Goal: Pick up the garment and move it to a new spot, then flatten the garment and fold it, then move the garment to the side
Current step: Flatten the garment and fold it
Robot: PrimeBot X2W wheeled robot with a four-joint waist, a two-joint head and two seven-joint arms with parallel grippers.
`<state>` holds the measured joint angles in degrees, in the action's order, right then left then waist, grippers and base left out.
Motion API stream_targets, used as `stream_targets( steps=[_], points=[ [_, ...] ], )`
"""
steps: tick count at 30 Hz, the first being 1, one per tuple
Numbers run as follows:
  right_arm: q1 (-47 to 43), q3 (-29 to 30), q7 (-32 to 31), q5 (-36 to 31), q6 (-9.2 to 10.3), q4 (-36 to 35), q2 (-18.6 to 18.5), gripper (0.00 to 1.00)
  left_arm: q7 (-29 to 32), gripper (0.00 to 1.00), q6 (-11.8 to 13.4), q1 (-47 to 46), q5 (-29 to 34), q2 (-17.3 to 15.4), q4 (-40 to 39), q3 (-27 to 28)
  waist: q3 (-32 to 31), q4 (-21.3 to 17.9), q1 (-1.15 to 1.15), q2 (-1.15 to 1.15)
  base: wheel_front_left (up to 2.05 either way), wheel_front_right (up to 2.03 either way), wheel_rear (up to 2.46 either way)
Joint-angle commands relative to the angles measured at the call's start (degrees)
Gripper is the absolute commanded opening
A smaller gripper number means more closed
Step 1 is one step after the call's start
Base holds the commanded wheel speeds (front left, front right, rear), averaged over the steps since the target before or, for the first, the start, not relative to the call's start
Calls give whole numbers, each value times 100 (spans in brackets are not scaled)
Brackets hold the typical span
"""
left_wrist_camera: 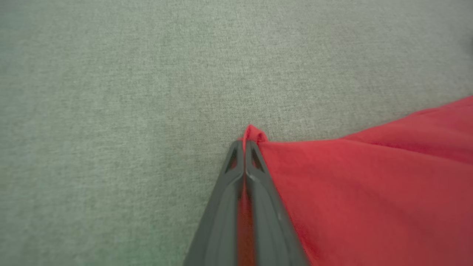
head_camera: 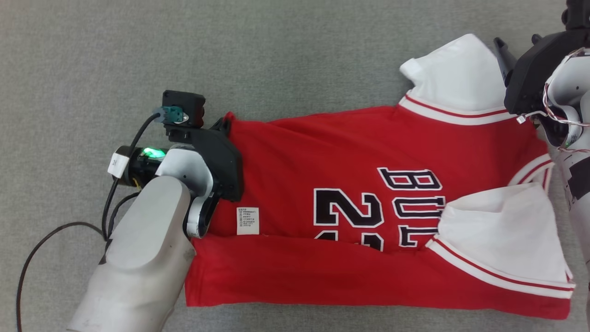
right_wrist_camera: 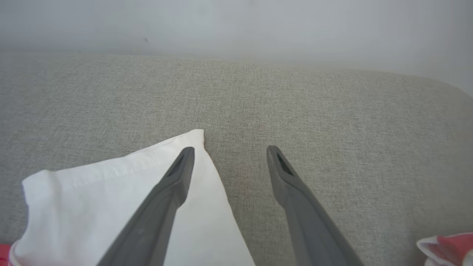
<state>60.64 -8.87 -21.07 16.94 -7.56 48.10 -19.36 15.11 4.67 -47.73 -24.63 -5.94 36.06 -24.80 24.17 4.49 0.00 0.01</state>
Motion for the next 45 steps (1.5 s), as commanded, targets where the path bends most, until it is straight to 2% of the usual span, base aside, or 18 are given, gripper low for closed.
stream_targets(
  steps=[1, 12, 14, 15, 20, 32, 39, 45],
  points=[
    [45, 30, -5, -41, 18, 88, 15, 100, -5, 0, -17, 11, -13, 70, 52, -61, 178, 168, 0, -1, 0, 0, 0],
    [293, -32, -416, -284, 17, 641, 62, 100, -184, 0, -46, -168, -100, 201, 122, -243, 465, 376, 0, -1, 0, 0, 0],
    [294, -130, -468, -245, 8, 653, 71, 28, -218, 0, -44, -186, -119, 207, 158, -259, 482, 370, 0, -1, 0, 0, 0],
    [286, -172, -478, -225, 5, 655, 66, 0, -238, 0, -42, -188, -126, 208, 174, -261, 484, 362, 0, -1, 0, 0, 0],
    [307, -248, -147, -122, 11, 526, -74, 0, -372, 0, 33, -155, -123, 162, 302, -235, 391, 302, 0, -1, 0, 0, 0],
    [110, 120, 1572, -116, 11, 452, -174, 0, -817, 0, 306, 3, -182, -55, 386, -19, -173, 139, 0, -1, 0, 0, 0],
    [-290, 65, 1834, 56, 11, 568, -129, 0, -1107, 0, 305, 246, -199, -193, 311, 30, -574, 5, 0, -1, 0, 0, 0],
    [-872, -169, 1960, 390, 11, 328, -148, 0, -1555, 0, 222, 531, -121, -264, 148, -44, -887, -92, 0, -1, 0, 0, 0]
  ],
)
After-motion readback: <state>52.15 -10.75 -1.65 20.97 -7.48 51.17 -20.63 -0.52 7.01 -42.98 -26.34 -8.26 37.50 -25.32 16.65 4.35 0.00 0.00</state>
